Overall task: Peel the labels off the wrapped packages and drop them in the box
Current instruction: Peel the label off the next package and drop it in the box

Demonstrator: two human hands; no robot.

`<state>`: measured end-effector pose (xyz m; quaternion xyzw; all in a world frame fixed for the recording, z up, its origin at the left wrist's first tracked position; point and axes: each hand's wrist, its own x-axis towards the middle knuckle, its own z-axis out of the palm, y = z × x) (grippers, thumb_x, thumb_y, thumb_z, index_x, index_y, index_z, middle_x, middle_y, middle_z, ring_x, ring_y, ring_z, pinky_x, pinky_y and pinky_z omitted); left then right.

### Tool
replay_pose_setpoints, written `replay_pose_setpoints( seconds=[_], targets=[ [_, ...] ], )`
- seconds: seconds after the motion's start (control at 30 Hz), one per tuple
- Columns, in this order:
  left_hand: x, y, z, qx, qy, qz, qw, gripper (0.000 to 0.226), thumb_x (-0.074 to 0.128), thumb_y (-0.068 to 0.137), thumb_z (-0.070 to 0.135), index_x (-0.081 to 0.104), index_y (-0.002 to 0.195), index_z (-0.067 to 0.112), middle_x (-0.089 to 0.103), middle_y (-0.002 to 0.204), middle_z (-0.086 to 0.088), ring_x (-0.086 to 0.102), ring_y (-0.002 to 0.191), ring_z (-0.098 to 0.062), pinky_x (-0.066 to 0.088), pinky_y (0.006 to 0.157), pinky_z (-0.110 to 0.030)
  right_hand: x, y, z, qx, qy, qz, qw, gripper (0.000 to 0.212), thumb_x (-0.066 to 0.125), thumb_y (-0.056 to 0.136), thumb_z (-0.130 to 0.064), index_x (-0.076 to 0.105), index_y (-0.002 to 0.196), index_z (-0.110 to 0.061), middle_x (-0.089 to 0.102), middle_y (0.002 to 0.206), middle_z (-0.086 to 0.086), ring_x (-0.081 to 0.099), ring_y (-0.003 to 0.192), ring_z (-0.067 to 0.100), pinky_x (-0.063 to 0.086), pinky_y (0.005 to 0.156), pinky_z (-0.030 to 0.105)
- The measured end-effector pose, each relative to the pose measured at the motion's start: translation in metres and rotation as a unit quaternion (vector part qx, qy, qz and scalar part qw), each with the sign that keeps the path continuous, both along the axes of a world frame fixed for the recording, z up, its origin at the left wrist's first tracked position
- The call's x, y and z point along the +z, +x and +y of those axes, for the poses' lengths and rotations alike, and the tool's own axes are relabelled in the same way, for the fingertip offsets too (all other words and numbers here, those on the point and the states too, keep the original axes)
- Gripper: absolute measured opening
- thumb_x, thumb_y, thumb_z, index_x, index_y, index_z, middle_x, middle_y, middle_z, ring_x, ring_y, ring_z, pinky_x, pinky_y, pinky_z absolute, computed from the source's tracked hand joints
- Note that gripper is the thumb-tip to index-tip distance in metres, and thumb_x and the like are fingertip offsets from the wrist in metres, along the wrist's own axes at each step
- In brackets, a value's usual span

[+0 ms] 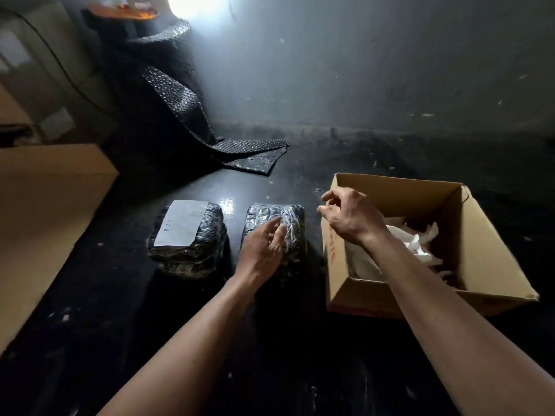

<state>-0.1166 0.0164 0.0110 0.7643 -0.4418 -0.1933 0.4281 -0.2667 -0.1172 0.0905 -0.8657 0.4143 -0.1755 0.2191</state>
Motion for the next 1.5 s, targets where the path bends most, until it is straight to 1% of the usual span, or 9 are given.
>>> replay_pose_setpoints(
  seconds=[0.17, 0.37, 0.6, 0.7, 0.87, 1.0, 1.17, 1.33, 1.5],
  targets=[
    [-0.002, 0.084, 0.043, 0.045, 0.011, -0.057, 0.997, 0.047, 0.053, 0.097, 0.05, 0.062, 0.132, 0.021, 0.071, 0.12, -0.01, 0.069, 0.103, -0.019, 0.059, 0.085, -0.042, -0.007, 0.078, 0.035, 0.026, 0.022, 0.043, 0.999, 0.034, 0.068, 0.09, -0.034, 0.067, 0.118, -0.015, 0.07, 0.115, 0.007, 0.064, 0.109, 0.024, 0.05, 0.094, 0.033],
    [-0.001, 0.189, 0.086, 0.018, 0.08, -0.147, 0.986, 0.05, 0.058, 0.093, 0.05, 0.065, 0.128, 0.016, 0.068, 0.125, -0.009, 0.065, 0.111, -0.024, 0.052, 0.095, -0.04, -0.031, 0.174, 0.076, 0.009, 0.054, 0.11, 0.992, 0.037, 0.065, 0.088, -0.037, 0.065, 0.118, -0.015, 0.069, 0.118, 0.009, 0.062, 0.11, 0.026, 0.051, 0.093, 0.037],
    [-0.009, 0.276, 0.109, 0.02, 0.159, -0.144, 0.977, 0.041, 0.064, 0.09, 0.048, 0.069, 0.112, 0.014, 0.068, 0.109, -0.007, 0.064, 0.105, -0.027, 0.053, 0.09, -0.039, -0.061, 0.262, 0.107, 0.005, 0.085, 0.171, 0.982, 0.029, 0.064, 0.093, -0.035, 0.062, 0.111, -0.013, 0.068, 0.115, 0.011, 0.061, 0.103, 0.028, 0.051, 0.09, 0.037],
    [-0.015, 0.298, 0.107, 0.012, 0.171, -0.126, 0.977, 0.042, 0.066, 0.09, 0.044, 0.067, 0.12, 0.015, 0.067, 0.118, -0.007, 0.062, 0.111, -0.025, 0.05, 0.093, -0.036, -0.068, 0.292, 0.109, 0.012, 0.084, 0.186, 0.979, 0.032, 0.065, 0.092, -0.038, 0.06, 0.112, -0.014, 0.066, 0.119, 0.012, 0.06, 0.106, 0.031, 0.051, 0.093, 0.042],
    [-0.03, 0.321, 0.1, 0.012, 0.18, -0.072, 0.981, 0.049, 0.065, 0.09, 0.043, 0.061, 0.131, 0.017, 0.064, 0.129, -0.007, 0.059, 0.118, -0.025, 0.048, 0.1, -0.038, -0.077, 0.323, 0.106, 0.021, 0.093, 0.205, 0.974, 0.043, 0.065, 0.095, -0.034, 0.055, 0.127, -0.007, 0.059, 0.129, 0.015, 0.057, 0.116, 0.033, 0.048, 0.1, 0.047],
    [-0.049, 0.33, 0.095, 0.021, 0.185, -0.008, 0.982, 0.056, 0.062, 0.09, 0.045, 0.058, 0.138, 0.017, 0.064, 0.133, -0.008, 0.061, 0.118, -0.024, 0.048, 0.103, -0.037, -0.088, 0.336, 0.1, 0.034, 0.083, 0.202, 0.975, 0.03, 0.059, 0.093, -0.024, 0.057, 0.118, -0.008, 0.059, 0.122, 0.016, 0.057, 0.108, 0.034, 0.051, 0.092, 0.049],
    [-0.062, 0.329, 0.093, 0.034, 0.159, 0.088, 0.983, 0.05, 0.063, 0.093, 0.034, 0.055, 0.142, 0.027, 0.071, 0.122, -0.001, 0.064, 0.11, -0.013, 0.04, 0.091, -0.018, -0.09, 0.346, 0.088, 0.041, 0.105, 0.24, 0.964, 0.035, 0.059, 0.09, -0.019, 0.058, 0.124, -0.013, 0.051, 0.126, 0.015, 0.042, 0.12, 0.037, 0.046, 0.097, 0.056],
    [-0.077, 0.325, 0.094, 0.059, 0.116, 0.246, 0.96, 0.06, 0.063, 0.081, 0.051, 0.053, 0.139, 0.044, 0.071, 0.117, 0.005, 0.068, 0.108, -0.013, 0.052, 0.101, -0.04, -0.099, 0.354, 0.08, 0.025, 0.125, 0.203, 0.971, 0.025, 0.058, 0.097, -0.034, 0.061, 0.122, -0.031, 0.046, 0.128, 0.012, 0.034, 0.127, 0.035, 0.032, 0.105, 0.057],
    [-0.079, 0.321, 0.096, 0.07, 0.055, 0.378, 0.921, 0.05, 0.065, 0.096, 0.027, 0.051, 0.144, 0.032, 0.074, 0.118, 0.001, 0.071, 0.099, -0.008, 0.056, 0.096, -0.045, -0.11, 0.357, 0.08, -0.003, 0.094, 0.125, 0.988, 0.013, 0.062, 0.096, -0.033, 0.068, 0.106, -0.029, 0.045, 0.104, 0.006, 0.038, 0.118, 0.032, 0.035, 0.097, 0.048]
  ],
)
